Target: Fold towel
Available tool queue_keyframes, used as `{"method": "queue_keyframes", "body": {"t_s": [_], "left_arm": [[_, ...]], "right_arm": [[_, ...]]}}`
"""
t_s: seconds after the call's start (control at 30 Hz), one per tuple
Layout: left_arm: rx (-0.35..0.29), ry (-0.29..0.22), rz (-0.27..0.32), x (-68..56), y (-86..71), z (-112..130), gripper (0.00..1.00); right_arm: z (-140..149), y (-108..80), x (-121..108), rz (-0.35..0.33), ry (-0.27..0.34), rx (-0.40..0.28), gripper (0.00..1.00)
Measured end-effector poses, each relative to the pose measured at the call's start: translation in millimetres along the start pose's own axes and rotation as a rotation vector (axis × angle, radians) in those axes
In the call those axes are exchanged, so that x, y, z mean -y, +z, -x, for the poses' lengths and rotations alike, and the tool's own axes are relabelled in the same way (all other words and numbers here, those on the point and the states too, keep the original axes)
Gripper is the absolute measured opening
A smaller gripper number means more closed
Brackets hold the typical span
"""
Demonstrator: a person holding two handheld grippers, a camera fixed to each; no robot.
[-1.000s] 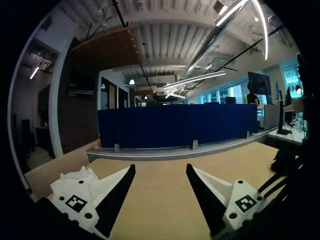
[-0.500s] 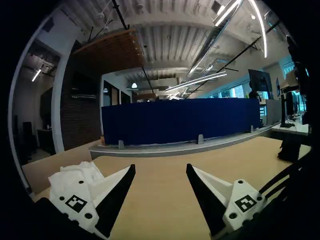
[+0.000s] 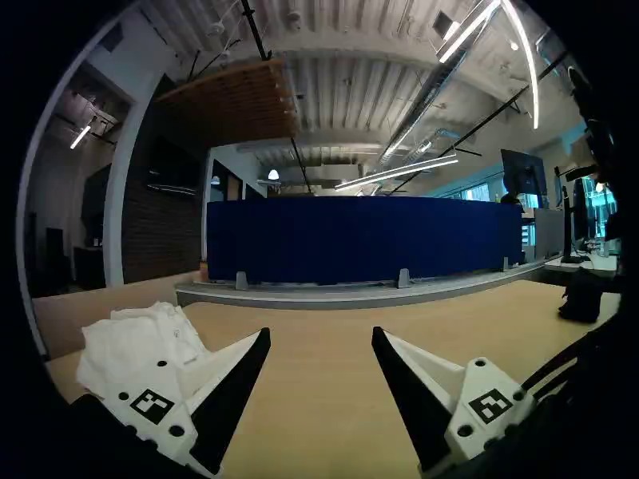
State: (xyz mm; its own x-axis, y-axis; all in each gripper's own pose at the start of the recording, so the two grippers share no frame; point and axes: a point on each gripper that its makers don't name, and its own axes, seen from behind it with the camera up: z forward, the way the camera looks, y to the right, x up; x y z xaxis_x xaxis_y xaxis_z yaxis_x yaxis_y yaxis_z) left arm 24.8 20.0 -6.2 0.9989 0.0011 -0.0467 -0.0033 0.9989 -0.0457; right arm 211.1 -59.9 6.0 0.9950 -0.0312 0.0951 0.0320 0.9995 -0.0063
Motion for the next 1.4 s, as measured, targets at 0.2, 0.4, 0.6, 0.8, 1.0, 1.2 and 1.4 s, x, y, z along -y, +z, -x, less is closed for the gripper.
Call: {"method": "queue_keyframes", "body": {"t_s": [0.2,0.4,0.6,0.8,1.0,1.2,1.4], "left_arm": [[0.012,0.007,-0.018,10.3,3.9,12.7,0.94],[0.026,-0.006,-0.020,14.6,4.7,21.1,0.94],[0.038,-0.006,-0.014,10.0,5.1,25.8,0.94],[0.044,-0.006,-0.022,11.1,4.7,26.5,0.94],[0.046,-0.003,-0.022,10.4,4.8,24.4,0.94],[0.047,-0.003,-0.022,10.8,4.5,24.4,0.94],[0.047,-0.003,-0.022,10.8,4.2,24.3,0.95]], "right_arm": [[4.4,0.9,-5.1,0.014,-0.012,0.000,1.00],[15.0,4.8,-4.0,0.011,-0.010,0.015,1.00],[19.4,8.2,1.6,0.002,-0.012,0.021,1.00],[20.3,9.4,6.6,-0.014,0.000,0.022,1.00],[13.3,7.4,4.8,-0.021,0.020,0.010,1.00],[3.3,2.7,-2.3,-0.023,0.025,-0.007,1.00],[3.0,-1.7,-11.8,-0.025,0.003,-0.027,1.00]]}}
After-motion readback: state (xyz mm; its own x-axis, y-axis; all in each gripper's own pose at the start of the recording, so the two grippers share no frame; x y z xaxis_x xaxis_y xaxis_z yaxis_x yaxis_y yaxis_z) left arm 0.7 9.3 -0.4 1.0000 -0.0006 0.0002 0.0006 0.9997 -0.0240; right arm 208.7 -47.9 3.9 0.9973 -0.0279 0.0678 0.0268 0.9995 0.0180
